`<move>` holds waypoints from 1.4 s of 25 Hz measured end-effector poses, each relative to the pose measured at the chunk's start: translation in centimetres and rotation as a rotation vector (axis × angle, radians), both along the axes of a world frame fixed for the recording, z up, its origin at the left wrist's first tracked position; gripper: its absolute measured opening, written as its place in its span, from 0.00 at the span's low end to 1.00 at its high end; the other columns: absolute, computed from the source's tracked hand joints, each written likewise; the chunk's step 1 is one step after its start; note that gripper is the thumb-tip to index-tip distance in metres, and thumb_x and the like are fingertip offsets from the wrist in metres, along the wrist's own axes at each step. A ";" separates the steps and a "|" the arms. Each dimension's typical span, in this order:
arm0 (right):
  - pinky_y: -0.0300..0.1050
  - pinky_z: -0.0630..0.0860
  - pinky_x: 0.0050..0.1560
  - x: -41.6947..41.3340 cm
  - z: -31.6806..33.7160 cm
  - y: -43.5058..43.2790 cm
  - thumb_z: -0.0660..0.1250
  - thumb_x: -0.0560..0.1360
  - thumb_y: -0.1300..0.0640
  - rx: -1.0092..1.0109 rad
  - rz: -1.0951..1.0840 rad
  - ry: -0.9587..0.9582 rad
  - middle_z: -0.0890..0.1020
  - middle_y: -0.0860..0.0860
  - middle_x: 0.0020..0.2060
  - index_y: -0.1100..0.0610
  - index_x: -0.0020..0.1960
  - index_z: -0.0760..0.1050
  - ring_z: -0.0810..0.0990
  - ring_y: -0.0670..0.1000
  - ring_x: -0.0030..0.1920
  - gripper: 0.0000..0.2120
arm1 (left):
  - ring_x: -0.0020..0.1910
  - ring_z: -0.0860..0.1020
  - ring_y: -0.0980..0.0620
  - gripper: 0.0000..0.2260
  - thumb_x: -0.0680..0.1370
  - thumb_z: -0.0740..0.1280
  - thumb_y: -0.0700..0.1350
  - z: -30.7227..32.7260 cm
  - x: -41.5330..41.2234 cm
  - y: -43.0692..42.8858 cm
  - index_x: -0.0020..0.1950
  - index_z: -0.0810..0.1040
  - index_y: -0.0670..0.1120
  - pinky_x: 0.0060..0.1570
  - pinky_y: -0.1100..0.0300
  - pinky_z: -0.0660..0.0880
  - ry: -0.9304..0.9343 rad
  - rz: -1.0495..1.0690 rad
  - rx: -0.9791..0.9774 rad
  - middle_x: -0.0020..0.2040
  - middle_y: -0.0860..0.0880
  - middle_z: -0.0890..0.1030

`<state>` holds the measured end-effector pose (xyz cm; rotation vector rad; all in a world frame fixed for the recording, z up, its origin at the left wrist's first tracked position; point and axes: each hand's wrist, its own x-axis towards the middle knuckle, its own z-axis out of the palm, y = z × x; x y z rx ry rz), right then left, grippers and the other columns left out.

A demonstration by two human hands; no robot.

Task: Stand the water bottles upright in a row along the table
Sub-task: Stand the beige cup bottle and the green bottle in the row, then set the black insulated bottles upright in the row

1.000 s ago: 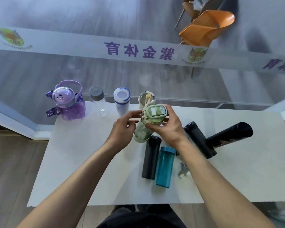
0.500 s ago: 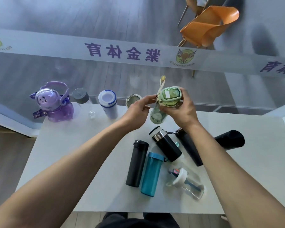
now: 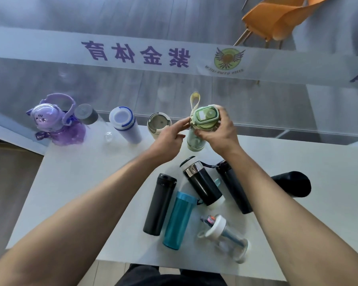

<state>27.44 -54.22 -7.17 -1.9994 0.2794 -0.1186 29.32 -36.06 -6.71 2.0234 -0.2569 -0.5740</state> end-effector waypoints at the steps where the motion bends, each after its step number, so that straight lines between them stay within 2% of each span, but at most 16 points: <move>1: 0.55 0.78 0.60 0.1 -0.2 -0.1 0.83 0.63 0.56 -0.015 0.002 0.008 0.81 0.54 0.57 0.52 0.66 0.72 0.80 0.55 0.58 0.35 | 0.58 0.77 0.60 0.36 0.73 0.52 0.30 0.0 0.0 -0.2 0.74 0.67 0.61 0.51 0.69 0.75 0.015 0.000 0.004 0.65 0.60 0.77; 3: 0.54 0.77 0.61 0.3 -0.6 -0.2 0.82 0.64 0.55 -0.065 0.013 0.025 0.80 0.53 0.58 0.52 0.67 0.71 0.79 0.54 0.58 0.36 | 0.60 0.75 0.63 0.37 0.73 0.51 0.29 -0.3 -0.2 -0.6 0.74 0.66 0.61 0.53 0.70 0.71 0.041 0.004 0.011 0.63 0.63 0.75; 6: 0.53 0.76 0.63 0.7 -0.9 -0.5 0.82 0.64 0.55 -0.077 0.023 0.033 0.80 0.52 0.59 0.52 0.68 0.70 0.79 0.55 0.60 0.37 | 0.61 0.74 0.64 0.38 0.72 0.51 0.30 -0.5 -0.5 -0.8 0.71 0.64 0.68 0.56 0.69 0.71 0.059 0.002 0.008 0.65 0.65 0.73; 11: 0.54 0.76 0.61 0.6 -1.2 -0.3 0.82 0.64 0.53 -0.094 -0.017 0.020 0.80 0.52 0.59 0.53 0.68 0.70 0.78 0.55 0.60 0.37 | 0.65 0.75 0.53 0.38 0.72 0.52 0.33 -0.7 -0.2 -1.2 0.69 0.60 0.73 0.62 0.55 0.74 0.040 -0.004 0.023 0.68 0.64 0.73; 15: 0.53 0.76 0.63 0.6 -1.4 -0.5 0.82 0.65 0.52 -0.109 -0.032 0.012 0.79 0.52 0.61 0.54 0.70 0.68 0.78 0.55 0.61 0.39 | 0.64 0.76 0.49 0.37 0.71 0.52 0.36 -0.9 0.0 -1.6 0.74 0.58 0.67 0.64 0.46 0.74 0.017 -0.022 0.046 0.72 0.60 0.73; 18: 0.49 0.74 0.67 0.6 -1.5 -0.6 0.82 0.65 0.52 -0.088 -0.036 0.081 0.76 0.54 0.67 0.54 0.77 0.61 0.76 0.54 0.66 0.47 | 0.66 0.75 0.48 0.36 0.73 0.53 0.34 -1.4 -0.2 -1.6 0.78 0.55 0.61 0.66 0.44 0.73 0.030 0.005 0.059 0.73 0.59 0.71; 21: 0.44 0.72 0.67 -0.4 -1.7 -1.3 0.82 0.67 0.53 -0.058 -0.045 0.163 0.75 0.56 0.69 0.53 0.80 0.54 0.75 0.53 0.68 0.52 | 0.68 0.73 0.47 0.34 0.77 0.54 0.33 -1.6 -0.8 -1.3 0.80 0.51 0.55 0.67 0.45 0.72 0.042 0.020 0.079 0.75 0.58 0.69; 23: 0.47 0.71 0.69 -2.3 -2.2 -2.0 0.79 0.70 0.55 -0.099 -0.070 0.188 0.75 0.57 0.68 0.53 0.80 0.55 0.75 0.53 0.68 0.47 | 0.67 0.74 0.48 0.32 0.78 0.54 0.33 -2.1 -1.8 -0.7 0.80 0.54 0.53 0.67 0.49 0.71 0.012 0.024 0.110 0.74 0.54 0.71; 26: 0.48 0.71 0.70 -6.4 -3.4 -2.8 0.72 0.75 0.58 -0.119 -0.088 0.247 0.76 0.56 0.67 0.54 0.77 0.62 0.75 0.53 0.68 0.34 | 0.67 0.73 0.49 0.28 0.79 0.56 0.36 -3.6 -4.9 0.7 0.77 0.61 0.54 0.66 0.57 0.68 -0.011 0.013 0.228 0.72 0.50 0.73; 30: 0.47 0.70 0.67 -12.2 -5.1 -3.0 0.68 0.77 0.56 -0.234 -0.027 0.392 0.77 0.55 0.66 0.53 0.73 0.68 0.76 0.55 0.66 0.25 | 0.69 0.69 0.45 0.25 0.79 0.58 0.39 -5.5 -9.8 0.8 0.75 0.64 0.56 0.70 0.50 0.66 -0.016 -0.065 0.398 0.70 0.49 0.73; 33: 0.41 0.69 0.65 -16.2 -5.8 -3.0 0.68 0.76 0.56 -0.218 0.026 0.367 0.79 0.52 0.62 0.52 0.70 0.73 0.77 0.51 0.62 0.22 | 0.68 0.69 0.46 0.24 0.79 0.60 0.40 -5.9 -12.4 -0.9 0.74 0.67 0.56 0.70 0.52 0.64 -0.059 -0.128 0.419 0.70 0.50 0.73; 35: 0.37 0.71 0.61 -18.6 -6.2 -3.4 0.69 0.76 0.57 -0.177 -0.025 0.362 0.81 0.49 0.57 0.52 0.65 0.76 0.78 0.48 0.58 0.18 | 0.68 0.68 0.46 0.24 0.78 0.61 0.40 -5.9 -13.7 -2.7 0.73 0.68 0.55 0.70 0.53 0.63 -0.090 -0.156 0.396 0.70 0.50 0.73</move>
